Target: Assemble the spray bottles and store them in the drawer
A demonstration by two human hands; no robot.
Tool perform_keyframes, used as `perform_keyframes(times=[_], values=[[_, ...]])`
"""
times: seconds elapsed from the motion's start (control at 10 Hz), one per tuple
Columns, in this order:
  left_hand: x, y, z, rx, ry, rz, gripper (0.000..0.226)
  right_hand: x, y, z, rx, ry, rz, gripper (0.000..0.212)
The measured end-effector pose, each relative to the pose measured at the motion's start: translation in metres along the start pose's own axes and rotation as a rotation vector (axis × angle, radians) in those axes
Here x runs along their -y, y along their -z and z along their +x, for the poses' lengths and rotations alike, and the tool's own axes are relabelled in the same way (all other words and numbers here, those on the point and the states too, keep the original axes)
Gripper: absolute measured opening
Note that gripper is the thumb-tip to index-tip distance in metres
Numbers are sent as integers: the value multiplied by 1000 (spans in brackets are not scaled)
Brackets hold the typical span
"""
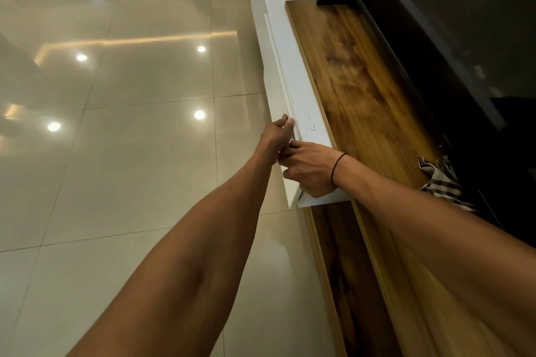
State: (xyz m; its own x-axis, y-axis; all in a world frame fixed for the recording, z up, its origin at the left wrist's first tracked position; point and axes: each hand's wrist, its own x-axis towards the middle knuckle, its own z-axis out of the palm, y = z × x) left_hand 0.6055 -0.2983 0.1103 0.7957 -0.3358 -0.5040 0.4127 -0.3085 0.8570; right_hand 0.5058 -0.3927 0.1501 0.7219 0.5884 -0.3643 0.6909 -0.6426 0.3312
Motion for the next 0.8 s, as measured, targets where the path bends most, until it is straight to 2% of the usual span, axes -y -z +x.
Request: perform_keyframes(times=[0.2,0.3,0.4,0.6,0.7,0.8], values=[[13,11,-20,81,3,-13,45,9,4,-1,23,-40,-10,30],[26,24,-34,24,-73,103,37,23,5,-1,9,-108,-9,27],[47,39,-55,-70,-175,375,37,55,6,1,-50,-266,93,23],[124,70,-132,-111,-199,827,35,157,0,8,37,-610,462,26],[175,81,-186,-84,-193,915,32,223,-3,-10,19,-691,562,21],[212,76,-233,-74,-241,960,33,269,-2,-31,1,-796,582,26]])
